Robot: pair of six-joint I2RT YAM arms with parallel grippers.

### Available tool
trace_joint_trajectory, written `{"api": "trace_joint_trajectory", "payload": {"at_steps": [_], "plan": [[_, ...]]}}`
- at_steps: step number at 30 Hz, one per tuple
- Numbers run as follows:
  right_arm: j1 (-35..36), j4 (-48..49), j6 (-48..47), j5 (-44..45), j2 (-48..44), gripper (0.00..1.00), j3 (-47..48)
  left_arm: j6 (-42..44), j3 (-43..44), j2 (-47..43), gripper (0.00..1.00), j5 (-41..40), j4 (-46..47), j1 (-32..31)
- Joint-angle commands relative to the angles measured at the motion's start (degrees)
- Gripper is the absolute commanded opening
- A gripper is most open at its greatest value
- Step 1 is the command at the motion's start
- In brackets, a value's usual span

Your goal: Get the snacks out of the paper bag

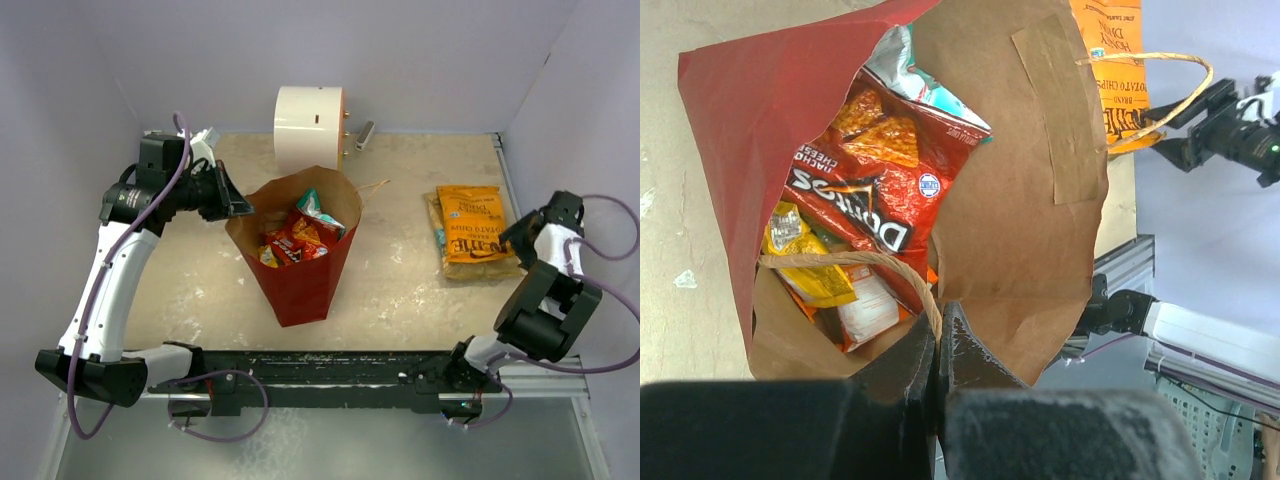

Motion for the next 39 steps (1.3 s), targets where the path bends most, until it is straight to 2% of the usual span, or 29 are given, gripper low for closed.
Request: {"api": "trace_joint_trajectory", "payload": {"at_steps": [1, 6, 11, 16, 19, 22, 26, 32, 34, 35, 36, 39], "plan": [[7.67, -5.26, -3.41, 9.72, -5.01, 0.73, 8.20, -0.88, 2.06, -0.64, 0.00, -0.84, 0.92, -0.09], [14.70, -9.38, -4.28, 10.01, -7.87, 0.79, 14.63, -2.65, 1.17, -1.90, 0.00, -2.02, 0.93, -0.07], [23.23, -7.45, -3.71, -11.05, -10.62, 0.83, 18.50, -5.69, -0.77, -3.50, 0.06, -3.46, 2.60, 0.02], [31.44, -3.38, 2.56, -32.18, -10.98, 0.88, 19.39, -7.93, -3.11, -5.13, 0.12, -4.65, 5.33, 0.01], [34.67, -0.39, 5.97, -39.75, -11.73, 0.89, 18.70, -8.14, -3.65, -5.81, 0.17, -6.67, 5.26, 0.04], [37.76, 0.38, 7.06, -42.75, -12.71, 0.91, 19.21, -8.75, -4.69, -6.52, 0.21, -8.45, 5.09, 0.00], [42.03, 3.80, 12.16, -46.42, -12.80, 0.92, 17.45, -9.88, -5.95, -7.11, 0.22, -9.71, 5.24, 0.01], [45.33, 9.74, 16.61, -44.52, -11.29, 0.91, 15.41, -10.88, -6.03, -7.08, 0.25, -11.13, 5.54, -0.01], [45.73, 10.81, 18.26, -43.85, -9.88, 0.86, 15.41, -11.01, -6.04, -6.84, 0.23, -11.60, 5.88, 0.06], [45.95, 11.71, 19.08, -44.13, -9.13, 0.80, 15.28, -11.05, -5.88, -6.46, 0.21, -11.86, 5.93, 0.00], [46.29, 12.91, 19.65, -44.68, -8.39, 0.73, 15.29, -11.11, -5.58, -6.08, 0.19, -12.08, 6.01, 0.00], [47.11, 12.03, 18.89, -43.66, -7.03, 0.63, 17.04, -11.43, -4.52, -4.82, 0.11, -12.40, 6.33, 0.14]]}}
